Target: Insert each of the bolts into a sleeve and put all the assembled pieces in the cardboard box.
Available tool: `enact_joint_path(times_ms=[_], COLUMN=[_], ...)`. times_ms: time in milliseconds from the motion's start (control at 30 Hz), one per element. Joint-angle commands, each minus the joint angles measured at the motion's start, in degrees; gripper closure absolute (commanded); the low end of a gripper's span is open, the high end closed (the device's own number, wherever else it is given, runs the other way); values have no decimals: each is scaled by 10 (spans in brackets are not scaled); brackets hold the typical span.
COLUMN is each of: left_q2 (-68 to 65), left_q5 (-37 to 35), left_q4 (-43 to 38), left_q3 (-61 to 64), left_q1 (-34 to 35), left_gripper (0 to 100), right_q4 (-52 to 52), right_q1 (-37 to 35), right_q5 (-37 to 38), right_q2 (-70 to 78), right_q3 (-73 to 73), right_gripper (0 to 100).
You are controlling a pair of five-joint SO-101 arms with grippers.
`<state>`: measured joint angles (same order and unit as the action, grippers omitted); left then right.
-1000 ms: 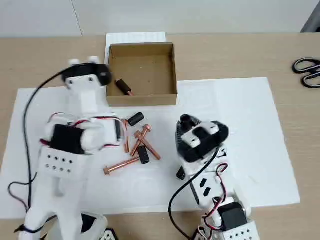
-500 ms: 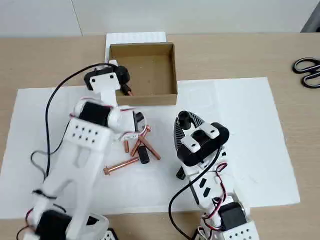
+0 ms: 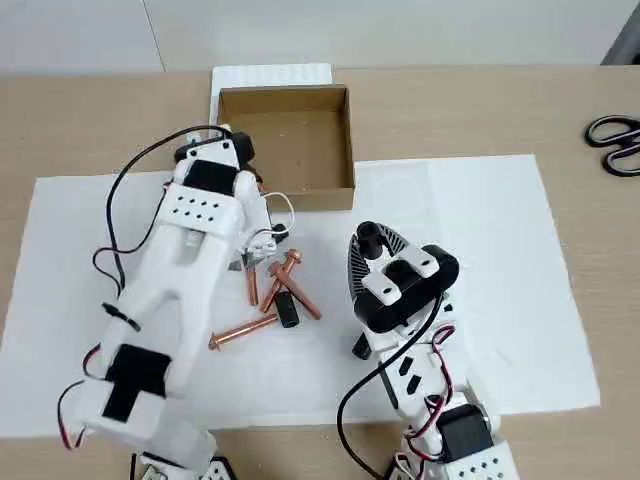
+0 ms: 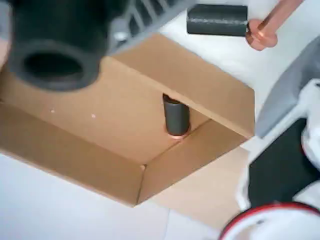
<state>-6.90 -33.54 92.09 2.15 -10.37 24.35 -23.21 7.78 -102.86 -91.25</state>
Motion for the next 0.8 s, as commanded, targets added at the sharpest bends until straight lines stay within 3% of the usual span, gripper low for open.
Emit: enact_joint_path(times_ms=[0, 267, 767], left_q2=[-11, -68, -211], left_q5=[20, 97, 93], left_q4=[20, 18, 9], left_q3=[-61, -99, -162], left_q1=[4, 4, 25], left_gripper=[912, 903, 903], right_q4=[-15, 11, 24], right_q1=[-2, -1, -1], right_q5=[3, 2, 1], right_q2=[-10, -10, -10], right_q3=[4, 4, 5], right_gripper=[995, 995, 995])
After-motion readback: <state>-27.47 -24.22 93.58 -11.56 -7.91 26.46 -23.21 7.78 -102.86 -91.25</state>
